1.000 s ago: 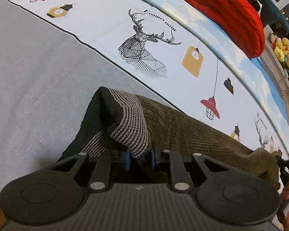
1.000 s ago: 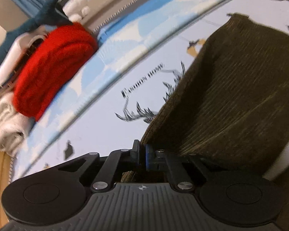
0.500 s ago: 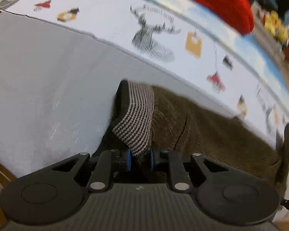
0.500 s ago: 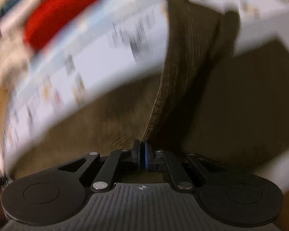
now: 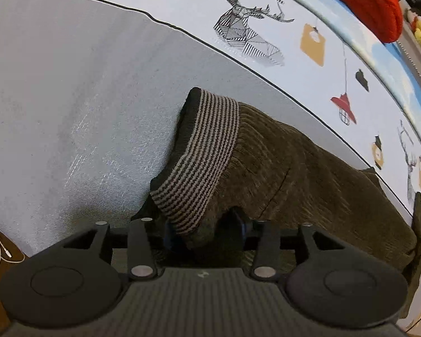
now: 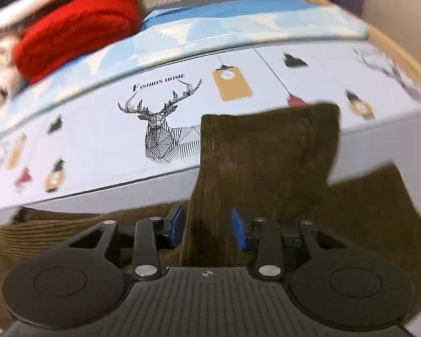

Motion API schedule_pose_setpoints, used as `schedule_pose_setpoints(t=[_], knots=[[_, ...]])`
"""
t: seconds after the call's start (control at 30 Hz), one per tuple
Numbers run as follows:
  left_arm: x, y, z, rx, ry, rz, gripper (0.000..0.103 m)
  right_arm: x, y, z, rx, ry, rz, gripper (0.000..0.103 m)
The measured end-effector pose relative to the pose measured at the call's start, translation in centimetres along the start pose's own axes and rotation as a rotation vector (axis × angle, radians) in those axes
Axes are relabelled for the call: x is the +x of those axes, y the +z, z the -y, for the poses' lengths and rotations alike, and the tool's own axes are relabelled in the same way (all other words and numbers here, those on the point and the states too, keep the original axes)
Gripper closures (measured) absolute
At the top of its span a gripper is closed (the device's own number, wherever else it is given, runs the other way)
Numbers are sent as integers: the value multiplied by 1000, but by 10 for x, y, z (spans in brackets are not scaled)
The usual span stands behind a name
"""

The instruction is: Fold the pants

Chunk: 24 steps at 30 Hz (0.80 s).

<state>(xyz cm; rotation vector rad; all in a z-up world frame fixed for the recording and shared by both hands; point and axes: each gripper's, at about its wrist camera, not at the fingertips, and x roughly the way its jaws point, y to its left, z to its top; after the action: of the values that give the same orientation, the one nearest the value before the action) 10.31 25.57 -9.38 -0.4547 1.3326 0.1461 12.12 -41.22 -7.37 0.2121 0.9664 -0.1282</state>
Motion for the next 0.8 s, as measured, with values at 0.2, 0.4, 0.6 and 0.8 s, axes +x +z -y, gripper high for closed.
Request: schedule_pose_setpoints(t=[0.2, 0.4, 0.6, 0.8], knots=[[5, 4, 7, 10, 20, -6, 50, 51, 18, -39, -162, -97, -50, 62], [8, 7, 9, 29, 39, 0, 59, 51, 26, -24, -85, -180, -25, 99], [-10, 1, 11, 63, 24, 77, 81, -63, 17, 70, 461, -118, 289, 101], [-22, -9, 9, 107, -26, 91, 81, -112, -80, 161, 761, -78, 199, 101]])
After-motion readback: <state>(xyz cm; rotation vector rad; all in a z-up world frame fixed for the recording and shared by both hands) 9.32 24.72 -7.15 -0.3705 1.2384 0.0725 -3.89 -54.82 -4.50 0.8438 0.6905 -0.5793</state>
